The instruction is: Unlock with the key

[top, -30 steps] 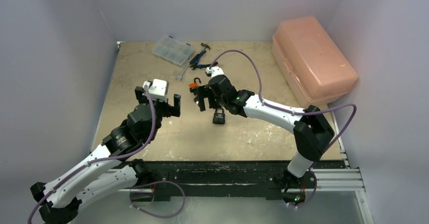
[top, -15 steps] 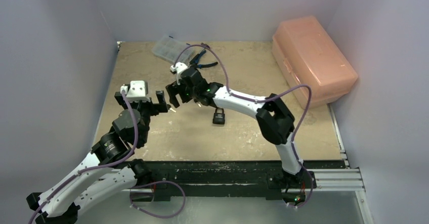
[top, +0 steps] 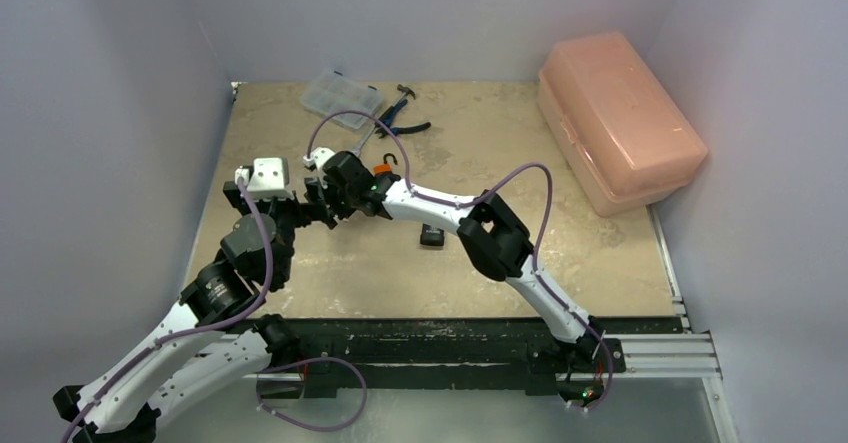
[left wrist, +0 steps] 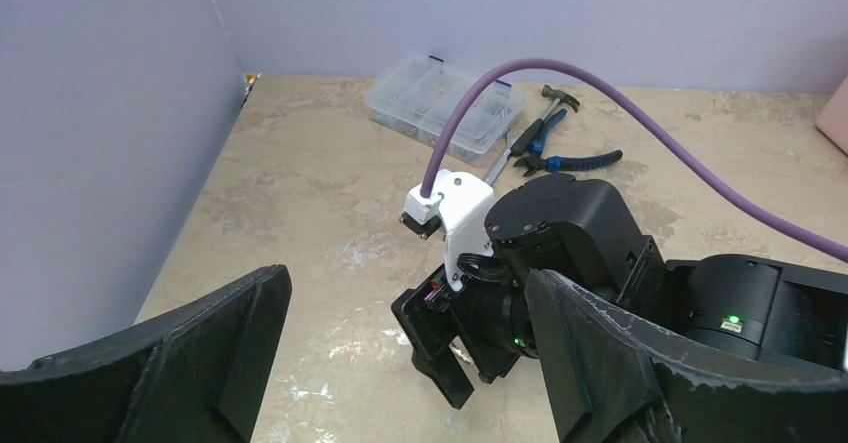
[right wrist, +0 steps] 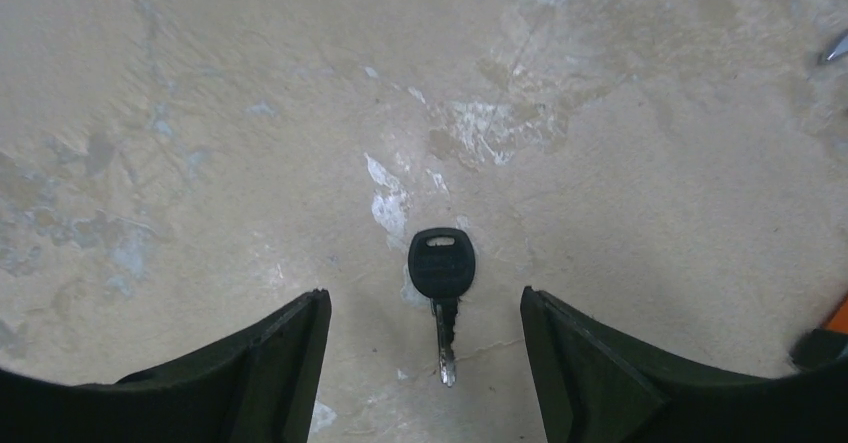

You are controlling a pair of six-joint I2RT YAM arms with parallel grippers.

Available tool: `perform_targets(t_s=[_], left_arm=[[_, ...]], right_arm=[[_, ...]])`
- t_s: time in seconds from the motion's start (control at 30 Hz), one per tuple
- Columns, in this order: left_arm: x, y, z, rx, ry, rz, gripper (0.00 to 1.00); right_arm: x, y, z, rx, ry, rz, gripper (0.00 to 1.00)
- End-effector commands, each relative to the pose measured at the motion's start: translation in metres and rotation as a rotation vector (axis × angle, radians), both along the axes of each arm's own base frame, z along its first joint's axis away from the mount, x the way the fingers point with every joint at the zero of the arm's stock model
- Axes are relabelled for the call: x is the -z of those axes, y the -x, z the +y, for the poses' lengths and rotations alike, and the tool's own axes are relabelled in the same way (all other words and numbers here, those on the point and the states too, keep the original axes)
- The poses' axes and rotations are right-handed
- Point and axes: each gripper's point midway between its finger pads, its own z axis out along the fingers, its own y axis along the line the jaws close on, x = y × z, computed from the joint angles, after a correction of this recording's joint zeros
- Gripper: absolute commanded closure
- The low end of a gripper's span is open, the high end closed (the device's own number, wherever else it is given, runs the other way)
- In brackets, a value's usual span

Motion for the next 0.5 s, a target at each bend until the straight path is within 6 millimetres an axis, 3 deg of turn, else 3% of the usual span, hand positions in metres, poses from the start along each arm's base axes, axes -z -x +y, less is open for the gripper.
perform_targets(t_s=[0.0, 0.47], left_arm=[[-0.011, -0.001, 0.001, -0.005, 0.048, -0.033, 0.04], [-0.011, -0.003, 0.003, -0.009, 0.054, -0.036, 0.05]], right_arm=[[-0.021, -0.008, 0.011, -0.029, -0.029, -0.037, 0.24], [0.019, -0.006, 0.015, -0.037, 0.061, -0.067, 0.42]])
